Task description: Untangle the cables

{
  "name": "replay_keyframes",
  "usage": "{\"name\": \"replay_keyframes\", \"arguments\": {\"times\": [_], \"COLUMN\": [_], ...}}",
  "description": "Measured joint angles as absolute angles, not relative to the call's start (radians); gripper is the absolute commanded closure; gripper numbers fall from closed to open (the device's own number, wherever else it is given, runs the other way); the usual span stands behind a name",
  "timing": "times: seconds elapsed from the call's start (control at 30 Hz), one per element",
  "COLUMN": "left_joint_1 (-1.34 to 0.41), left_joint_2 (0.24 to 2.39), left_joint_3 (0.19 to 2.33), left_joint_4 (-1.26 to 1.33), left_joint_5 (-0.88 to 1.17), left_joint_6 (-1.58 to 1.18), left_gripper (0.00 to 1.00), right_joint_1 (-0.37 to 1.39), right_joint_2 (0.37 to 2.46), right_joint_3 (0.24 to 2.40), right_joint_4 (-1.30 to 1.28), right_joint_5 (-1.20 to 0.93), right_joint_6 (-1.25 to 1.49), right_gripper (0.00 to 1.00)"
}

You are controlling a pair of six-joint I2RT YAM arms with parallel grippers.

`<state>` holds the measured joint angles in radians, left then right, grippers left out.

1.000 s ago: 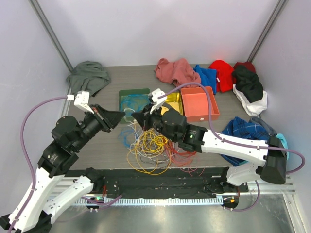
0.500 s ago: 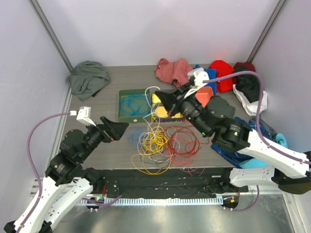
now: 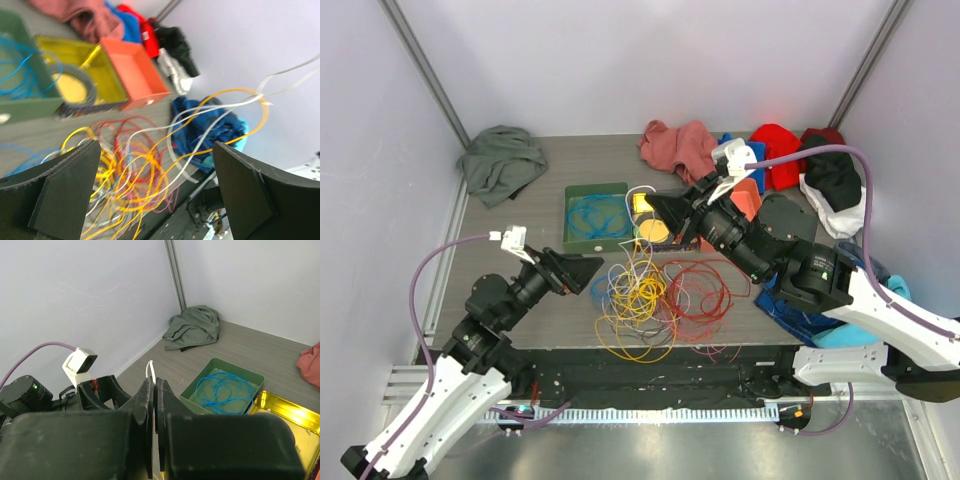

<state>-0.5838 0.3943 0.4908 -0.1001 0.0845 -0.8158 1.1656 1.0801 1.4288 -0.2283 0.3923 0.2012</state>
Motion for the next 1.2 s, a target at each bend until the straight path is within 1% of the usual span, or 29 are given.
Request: {"name": "replay_keyframes", "arguments": {"times": [0.13,0.37,0.57,0.67,0.7,0.77,0.8,0.87,0.9,0.97,1.13,1.2], "left_joint_1": [-0.586,-0.601,-0.630,-0.649,-0.654,-0.658,-0.659,-0.660,-0.660,-0.660,-0.660,-0.660], "left_joint_2": [0.440,0.569,0.682,0.704,0.711,0.729,0.743,0.772,0.789,0.805,0.785,0.733], "left_joint_3": [0.490,0.487,0.485,0.480,0.480,0.480,0.480,0.483,0.488,0.504,0.522,0.504], "left_joint_4": [0.019,0.147,0.217,0.236,0.246,0.264,0.274,0.273,0.256,0.199,0.033,-0.027], "left_joint_5": [0.127,0.144,0.159,0.158,0.157,0.154,0.151,0.142,0.130,0.098,0.000,-0.041], "left_joint_6": [-0.815,-0.805,-0.802,-0.796,-0.793,-0.786,-0.781,-0.785,-0.773,-0.778,-0.789,-0.813], "left_gripper": [0.00,0.00,0.03,0.14,0.26,0.44,0.63,0.79,0.91,1.00,1.00,1.00], "right_joint_1": [1.166,1.166,1.166,1.166,1.166,1.166,1.166,1.166,1.166,1.166,1.166,1.166], "right_joint_2": [1.080,1.082,1.089,1.089,1.089,1.089,1.089,1.089,1.089,1.089,1.079,1.073], "right_joint_3": [1.429,1.430,1.440,1.443,1.444,1.444,1.444,1.444,1.448,1.454,1.498,1.532], "right_joint_4": [-0.238,-0.244,-0.262,-0.267,-0.268,-0.268,-0.268,-0.270,-0.273,-0.274,-0.278,-0.279], "right_joint_5": [0.387,0.373,0.366,0.363,0.362,0.357,0.355,0.353,0.353,0.354,0.357,0.358], "right_joint_6": [0.212,0.217,0.220,0.221,0.221,0.225,0.228,0.231,0.232,0.232,0.220,0.211], "right_gripper": [0.99,0.99,0.99,0.99,0.99,0.99,0.99,0.99,0.99,0.99,0.99,0.99]}}
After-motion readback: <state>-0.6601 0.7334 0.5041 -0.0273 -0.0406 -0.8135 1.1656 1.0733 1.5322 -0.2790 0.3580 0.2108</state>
